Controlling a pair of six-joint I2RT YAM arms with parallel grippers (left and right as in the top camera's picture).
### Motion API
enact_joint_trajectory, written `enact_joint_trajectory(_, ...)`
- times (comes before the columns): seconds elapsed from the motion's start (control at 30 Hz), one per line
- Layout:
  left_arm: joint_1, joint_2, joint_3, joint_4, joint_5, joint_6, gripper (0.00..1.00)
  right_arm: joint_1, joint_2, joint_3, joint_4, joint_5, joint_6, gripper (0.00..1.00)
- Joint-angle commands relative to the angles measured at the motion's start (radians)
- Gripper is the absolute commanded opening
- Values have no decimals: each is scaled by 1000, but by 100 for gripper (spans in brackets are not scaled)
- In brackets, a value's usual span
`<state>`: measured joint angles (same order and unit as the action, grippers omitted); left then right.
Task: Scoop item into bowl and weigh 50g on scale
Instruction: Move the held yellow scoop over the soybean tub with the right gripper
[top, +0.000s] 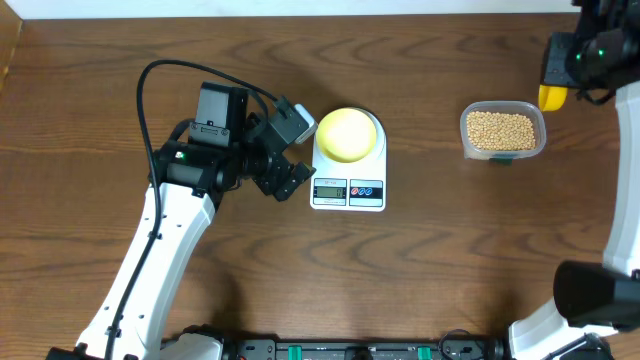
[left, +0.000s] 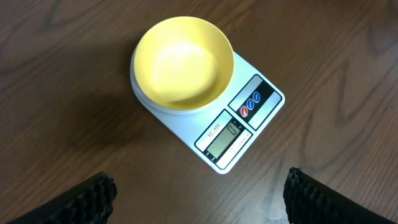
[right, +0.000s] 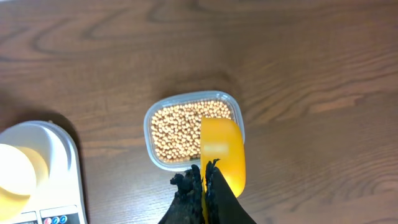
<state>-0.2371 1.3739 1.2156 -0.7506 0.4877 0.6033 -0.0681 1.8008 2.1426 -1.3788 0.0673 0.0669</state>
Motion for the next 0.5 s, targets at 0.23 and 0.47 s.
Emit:
enact_joint_trajectory(0.23,5,-7,-17,3,-6,10,88,-4,189,5,-41,6,-12,1)
enact_joint_trajectory(0.47,5,-7,-17,3,-6,10,88,-4,269,4,-42,92,28,1)
